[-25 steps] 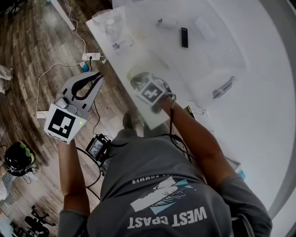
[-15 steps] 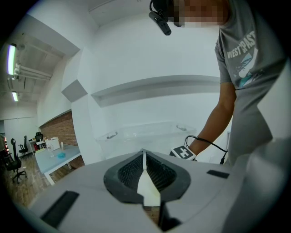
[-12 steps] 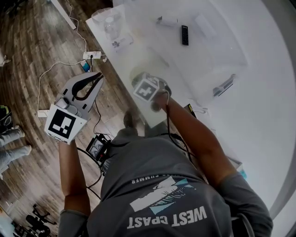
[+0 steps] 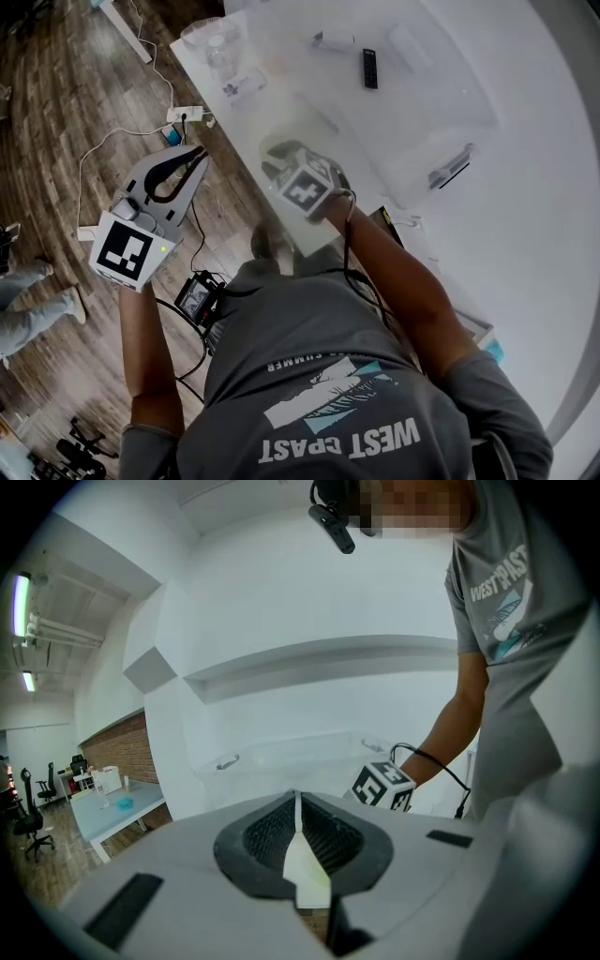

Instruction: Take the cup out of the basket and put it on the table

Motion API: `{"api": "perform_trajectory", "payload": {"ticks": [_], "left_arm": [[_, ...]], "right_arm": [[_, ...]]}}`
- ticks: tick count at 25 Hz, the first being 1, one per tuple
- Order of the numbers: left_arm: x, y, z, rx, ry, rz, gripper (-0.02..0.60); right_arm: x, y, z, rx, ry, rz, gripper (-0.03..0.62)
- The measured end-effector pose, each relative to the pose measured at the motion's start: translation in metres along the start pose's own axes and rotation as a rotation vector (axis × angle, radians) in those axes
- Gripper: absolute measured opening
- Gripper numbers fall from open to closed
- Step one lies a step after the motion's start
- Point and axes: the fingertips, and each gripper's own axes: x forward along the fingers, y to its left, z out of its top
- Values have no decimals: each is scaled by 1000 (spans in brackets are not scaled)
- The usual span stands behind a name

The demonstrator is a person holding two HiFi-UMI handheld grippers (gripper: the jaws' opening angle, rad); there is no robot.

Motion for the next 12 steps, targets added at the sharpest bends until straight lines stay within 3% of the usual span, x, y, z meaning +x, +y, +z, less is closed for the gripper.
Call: {"api": "perform_trajectory", "payload": {"ticks": [2,3,6,12], "left_arm": [[-2,1,2,0,-5,5,12],[-3,1,3,0,-6,7,12],[-4,0,5,6,-11,5,12],[-3,-6,10,22,-19,-19,12]], "right_arm": [[-27,-3,22,1,-118,-61,71],[-42,-3,34,0,-180,-89,14],[-82,-1,64,-7,-318,-152,12],[-128,4,77,38,-410,-196,12]]}}
